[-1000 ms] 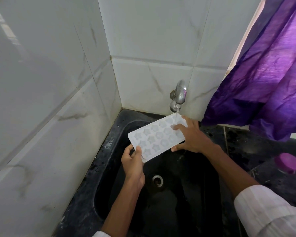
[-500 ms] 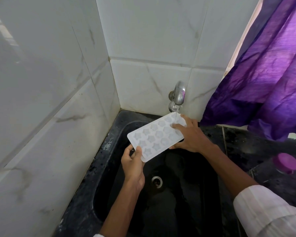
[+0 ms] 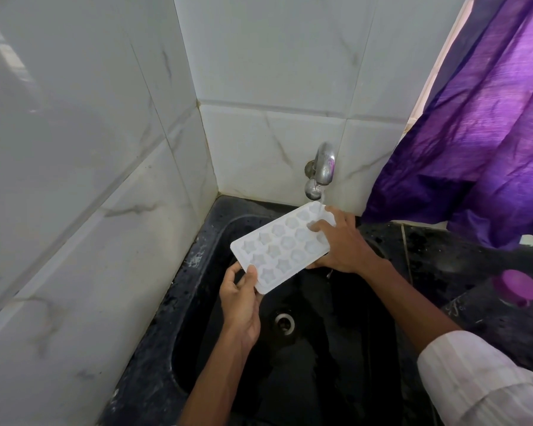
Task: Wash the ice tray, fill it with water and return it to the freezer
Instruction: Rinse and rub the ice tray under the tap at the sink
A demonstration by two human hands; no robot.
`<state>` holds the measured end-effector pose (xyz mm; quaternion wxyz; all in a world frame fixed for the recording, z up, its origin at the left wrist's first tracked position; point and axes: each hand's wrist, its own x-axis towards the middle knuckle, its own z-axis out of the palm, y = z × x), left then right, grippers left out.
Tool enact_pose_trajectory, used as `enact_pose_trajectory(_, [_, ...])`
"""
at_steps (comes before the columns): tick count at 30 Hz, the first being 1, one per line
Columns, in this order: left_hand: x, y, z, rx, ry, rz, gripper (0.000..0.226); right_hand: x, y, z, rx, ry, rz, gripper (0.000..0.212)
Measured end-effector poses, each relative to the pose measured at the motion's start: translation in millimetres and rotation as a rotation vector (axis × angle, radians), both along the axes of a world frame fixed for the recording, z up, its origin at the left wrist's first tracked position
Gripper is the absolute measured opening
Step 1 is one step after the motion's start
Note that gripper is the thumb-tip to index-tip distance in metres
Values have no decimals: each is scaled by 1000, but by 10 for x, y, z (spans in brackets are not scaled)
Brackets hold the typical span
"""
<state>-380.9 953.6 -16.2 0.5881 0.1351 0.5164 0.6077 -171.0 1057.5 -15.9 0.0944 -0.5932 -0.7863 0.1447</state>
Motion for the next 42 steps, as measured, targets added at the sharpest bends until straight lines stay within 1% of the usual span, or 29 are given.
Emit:
enact_pose_trajectory(4, [7,4,18,-10,-36,43,23,28,-33,-71,35,180,-4,89])
enact_pose_trajectory(6, [8,7,27,-12,-52,62,23,36,-74,-111,114,265,-21,78])
enact_pose_trajectory(9, [23,18,40,-11,-64,76,22,60,-134,-172,254,295,-21,56])
enact_pose_trajectory(11, [45,28,47,-13,-67,82,21,89,-152,-208,276,284,-12,51])
enact_pose_trajectory(17, [115,51,50,-43,-88,111,23,151,-102,-209,183,257,-12,54])
enact_pose_trajectory(21, [113,41,22,-72,-92,132,24,163,-67,-169,147,233,-2,48])
enact_pose_trajectory(24, [119,23,22,-68,-85,142,23,120,-38,-156,120,210,-12,49])
enact_pose_trajectory(30, [90,-10,26,-51,-85,188,22,35,-35,-156,149,234,63,50])
enact_pose_trajectory(34, [71,-41,13,-52,-91,194,21,6,-22,-118,173,217,68,45])
enact_pose_trajectory(38, [63,-60,14,-35,-87,199,22,-40,-23,-83,168,188,71,46])
enact_pose_trajectory(42, [20,-76,13,-46,-79,208,23,-55,-40,-114,188,247,126,49])
